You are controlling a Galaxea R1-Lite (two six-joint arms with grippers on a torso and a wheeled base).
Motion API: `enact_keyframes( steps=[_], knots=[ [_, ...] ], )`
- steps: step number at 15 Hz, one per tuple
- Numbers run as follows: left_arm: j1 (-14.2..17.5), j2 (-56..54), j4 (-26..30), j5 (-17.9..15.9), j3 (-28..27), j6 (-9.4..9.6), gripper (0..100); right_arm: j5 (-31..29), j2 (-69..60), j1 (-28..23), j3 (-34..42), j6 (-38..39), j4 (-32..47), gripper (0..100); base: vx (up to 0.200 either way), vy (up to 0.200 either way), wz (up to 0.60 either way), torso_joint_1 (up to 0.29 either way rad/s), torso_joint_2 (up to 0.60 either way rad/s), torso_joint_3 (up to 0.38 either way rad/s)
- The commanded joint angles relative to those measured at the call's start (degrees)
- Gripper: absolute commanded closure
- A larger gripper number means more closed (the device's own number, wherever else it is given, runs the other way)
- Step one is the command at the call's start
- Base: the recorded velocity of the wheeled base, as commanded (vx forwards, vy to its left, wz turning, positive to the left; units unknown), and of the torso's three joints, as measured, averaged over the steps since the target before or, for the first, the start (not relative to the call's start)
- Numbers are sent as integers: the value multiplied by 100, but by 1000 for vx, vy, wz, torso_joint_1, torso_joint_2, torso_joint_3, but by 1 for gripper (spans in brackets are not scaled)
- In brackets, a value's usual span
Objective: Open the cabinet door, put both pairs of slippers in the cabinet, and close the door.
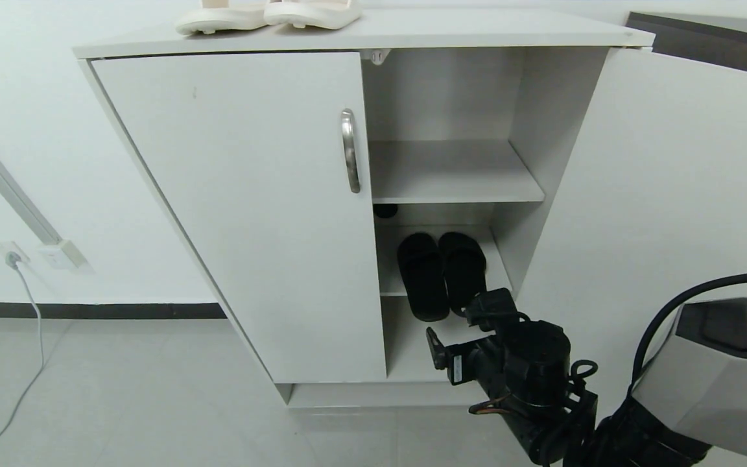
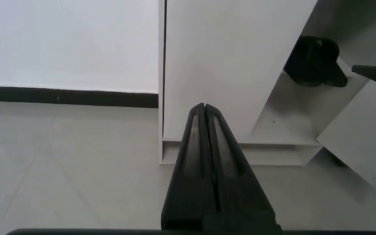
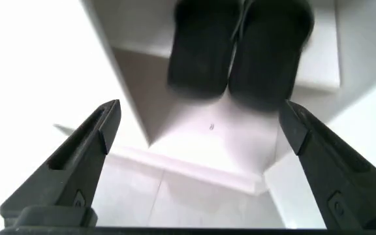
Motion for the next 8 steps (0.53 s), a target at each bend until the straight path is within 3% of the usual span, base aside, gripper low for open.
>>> enact_keyframes(
  steps=[1,8],
  knots=[
    [1,8,-5,2,1,8,100,1,-2,-24,-8,1,-8,0,0,0,0,0,0,0],
    [1,8,-5,11,1,16,100,10,-2,-86,-34,1,-8,0,0,0,0,0,0,0]
  ],
)
